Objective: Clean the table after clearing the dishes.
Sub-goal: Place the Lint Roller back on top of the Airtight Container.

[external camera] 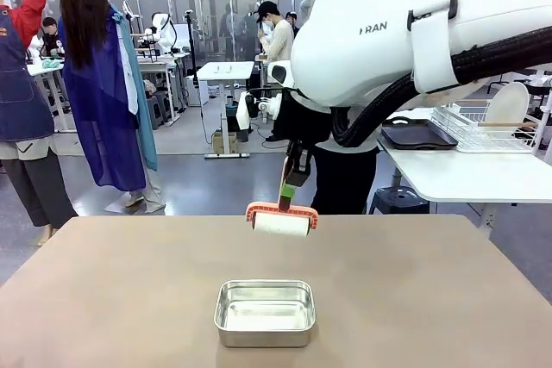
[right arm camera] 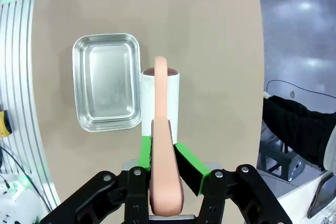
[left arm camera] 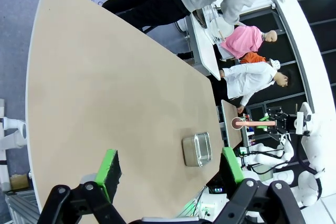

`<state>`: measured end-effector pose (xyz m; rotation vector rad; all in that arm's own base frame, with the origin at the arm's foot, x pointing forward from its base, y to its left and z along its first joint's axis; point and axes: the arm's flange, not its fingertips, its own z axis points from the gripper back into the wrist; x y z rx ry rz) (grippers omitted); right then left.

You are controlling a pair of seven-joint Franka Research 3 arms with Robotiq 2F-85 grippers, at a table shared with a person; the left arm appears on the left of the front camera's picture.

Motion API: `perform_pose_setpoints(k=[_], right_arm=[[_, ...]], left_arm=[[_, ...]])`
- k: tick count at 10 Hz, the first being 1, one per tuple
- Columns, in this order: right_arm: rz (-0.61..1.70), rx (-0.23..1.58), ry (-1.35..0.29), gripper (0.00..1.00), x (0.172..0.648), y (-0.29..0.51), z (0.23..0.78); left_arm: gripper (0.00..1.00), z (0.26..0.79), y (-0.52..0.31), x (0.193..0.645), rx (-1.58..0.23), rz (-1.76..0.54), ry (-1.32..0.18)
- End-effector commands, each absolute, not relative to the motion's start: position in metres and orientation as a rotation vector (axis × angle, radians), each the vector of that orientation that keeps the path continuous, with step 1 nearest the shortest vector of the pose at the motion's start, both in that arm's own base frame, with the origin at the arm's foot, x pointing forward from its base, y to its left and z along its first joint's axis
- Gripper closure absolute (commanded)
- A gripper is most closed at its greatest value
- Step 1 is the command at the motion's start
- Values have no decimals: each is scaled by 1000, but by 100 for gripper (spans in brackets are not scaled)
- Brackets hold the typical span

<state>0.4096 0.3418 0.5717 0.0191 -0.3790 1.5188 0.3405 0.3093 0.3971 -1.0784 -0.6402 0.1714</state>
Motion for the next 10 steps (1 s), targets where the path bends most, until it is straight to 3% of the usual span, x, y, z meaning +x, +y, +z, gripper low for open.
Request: perform_pose_setpoints(k=[1,5,6,10], right_arm=[[1475,22,-439,77,415,345,576],[1497,14,-418,77,417,339,575],[1631,131,-406,77,424,354,564],[1670,257,-157,77,451,386,505]], left_arm=[[4,398,310,337,-1079,162,-628],[4,398,310,337,-1079,162,-628],[4,398,310,337,-1079,162,-628],[4,398,310,337,-1079,162,-628]])
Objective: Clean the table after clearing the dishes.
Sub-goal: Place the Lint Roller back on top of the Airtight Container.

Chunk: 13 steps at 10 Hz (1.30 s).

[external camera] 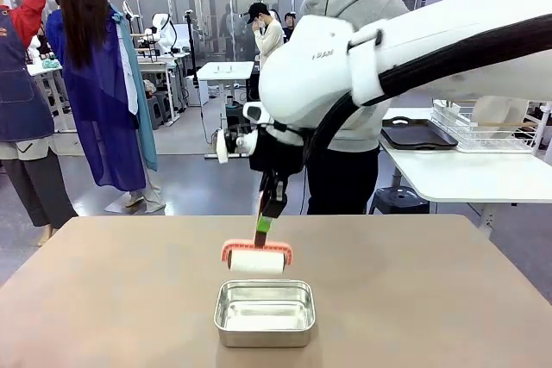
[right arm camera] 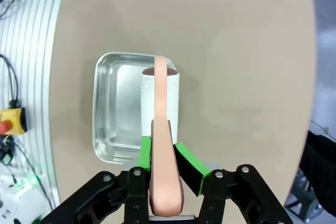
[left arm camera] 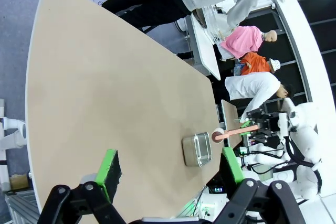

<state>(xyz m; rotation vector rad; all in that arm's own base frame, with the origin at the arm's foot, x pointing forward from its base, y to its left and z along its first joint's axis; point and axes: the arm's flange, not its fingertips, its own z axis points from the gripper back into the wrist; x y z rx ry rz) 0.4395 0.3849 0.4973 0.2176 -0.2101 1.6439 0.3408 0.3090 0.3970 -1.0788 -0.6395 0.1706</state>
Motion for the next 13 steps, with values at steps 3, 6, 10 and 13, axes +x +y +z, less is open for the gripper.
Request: perform_pose_setpoints(k=[3,6,10,13], right_arm=[[1692,333,11,77,465,408,468],[1663,350,61,77,481,415,431],[1640,265,158,77,494,419,408],[1602,250,124,77,504,412,397]], left_arm=[[4,398,310,337,-1079,162,-628],[4,398,310,337,-1079,162,-628],[4,398,310,337,-1079,162,-628],[4,398,310,337,-1079,162,-628]])
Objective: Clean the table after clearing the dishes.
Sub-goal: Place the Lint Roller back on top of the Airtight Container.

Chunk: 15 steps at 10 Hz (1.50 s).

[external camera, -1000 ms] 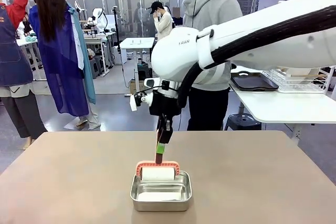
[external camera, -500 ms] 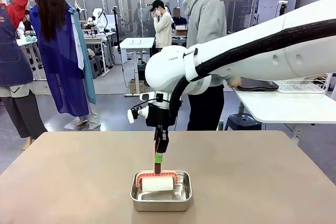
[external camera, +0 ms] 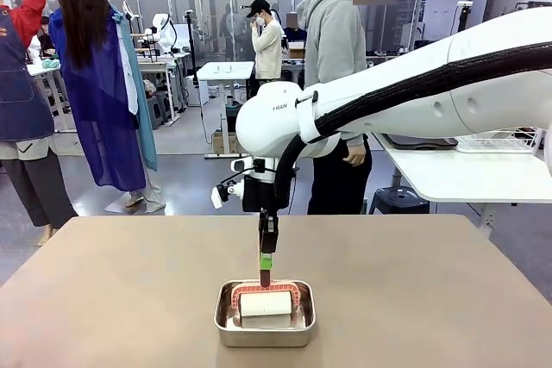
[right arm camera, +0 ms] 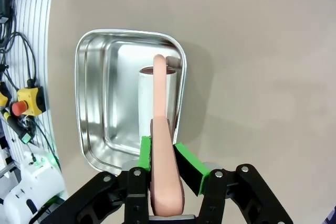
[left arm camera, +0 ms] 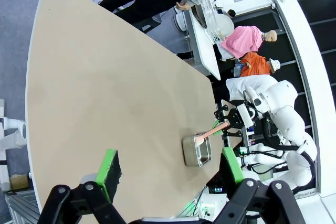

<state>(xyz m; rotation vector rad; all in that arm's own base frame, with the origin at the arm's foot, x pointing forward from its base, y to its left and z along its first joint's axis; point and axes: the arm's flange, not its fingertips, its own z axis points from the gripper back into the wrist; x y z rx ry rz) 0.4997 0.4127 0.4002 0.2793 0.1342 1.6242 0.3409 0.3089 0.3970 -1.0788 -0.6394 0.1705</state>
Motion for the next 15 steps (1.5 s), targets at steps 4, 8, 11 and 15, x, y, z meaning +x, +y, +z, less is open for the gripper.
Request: perform_pose_setpoints(k=[4,8,11,15], right_arm=[[1585,255,91,4,503,405,403],[1582,252,75,0,502,401,408],[1595,272,90,0,512,403,408],[1595,272,90,0,512,403,408]], left_arm=[[4,398,310,337,-1079,162,-628],[4,398,310,337,-1079,162,-628],[4,398,310,337,-1079,162,-628],[4,398,310,337,-1079,162,-628]])
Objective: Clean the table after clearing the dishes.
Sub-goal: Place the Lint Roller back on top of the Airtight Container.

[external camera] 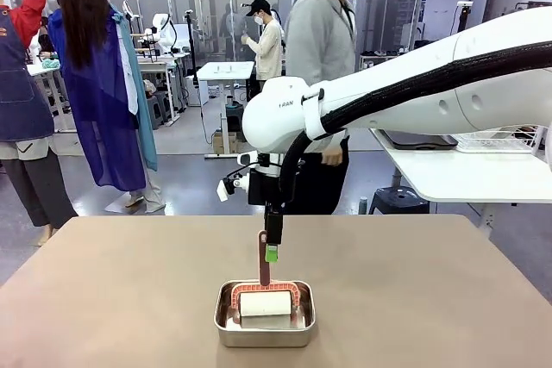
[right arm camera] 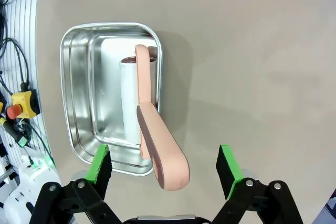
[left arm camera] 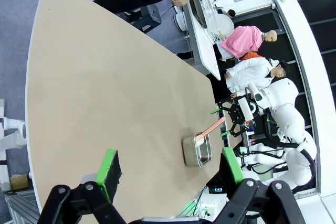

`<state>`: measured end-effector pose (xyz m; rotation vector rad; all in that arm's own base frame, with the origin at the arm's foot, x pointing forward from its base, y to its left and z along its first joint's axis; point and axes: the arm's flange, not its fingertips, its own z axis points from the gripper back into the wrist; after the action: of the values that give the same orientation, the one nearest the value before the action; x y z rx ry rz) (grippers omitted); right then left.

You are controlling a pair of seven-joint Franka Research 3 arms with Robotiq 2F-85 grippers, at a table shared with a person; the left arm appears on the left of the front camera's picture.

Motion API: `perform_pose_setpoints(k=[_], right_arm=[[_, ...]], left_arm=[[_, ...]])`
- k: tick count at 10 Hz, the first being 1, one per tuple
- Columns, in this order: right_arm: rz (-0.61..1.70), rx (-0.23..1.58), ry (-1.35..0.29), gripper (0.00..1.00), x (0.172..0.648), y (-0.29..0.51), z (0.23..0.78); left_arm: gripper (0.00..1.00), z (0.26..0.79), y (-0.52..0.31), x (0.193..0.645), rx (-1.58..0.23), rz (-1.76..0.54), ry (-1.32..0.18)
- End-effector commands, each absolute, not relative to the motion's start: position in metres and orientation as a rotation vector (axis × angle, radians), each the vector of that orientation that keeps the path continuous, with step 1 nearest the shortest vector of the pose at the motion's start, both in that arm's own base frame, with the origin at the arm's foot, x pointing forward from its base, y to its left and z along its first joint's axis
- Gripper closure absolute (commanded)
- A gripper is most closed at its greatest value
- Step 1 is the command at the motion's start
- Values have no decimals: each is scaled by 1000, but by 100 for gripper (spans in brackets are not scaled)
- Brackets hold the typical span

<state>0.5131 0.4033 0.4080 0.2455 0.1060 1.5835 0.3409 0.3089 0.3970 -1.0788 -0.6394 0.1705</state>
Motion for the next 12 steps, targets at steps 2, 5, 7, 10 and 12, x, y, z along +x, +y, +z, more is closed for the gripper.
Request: perform_pose_setpoints(k=[2,5,7,10,12], right_arm=[[1595,272,90,0,512,403,408],[1595,272,90,0,512,403,408],[1595,272,90,0,512,403,408],[1436,329,73,0,525,384,414],[1033,582,-123,0,545,311,422]], left_arm=[[4,398,310,337,-1079,162,-628],[4,398,310,337,-1079,162,-628],[4,398,310,337,-1079,162,-628],[4,398,310,337,-1079,162,-628],[4,398,310,337,-1079,162,-628]])
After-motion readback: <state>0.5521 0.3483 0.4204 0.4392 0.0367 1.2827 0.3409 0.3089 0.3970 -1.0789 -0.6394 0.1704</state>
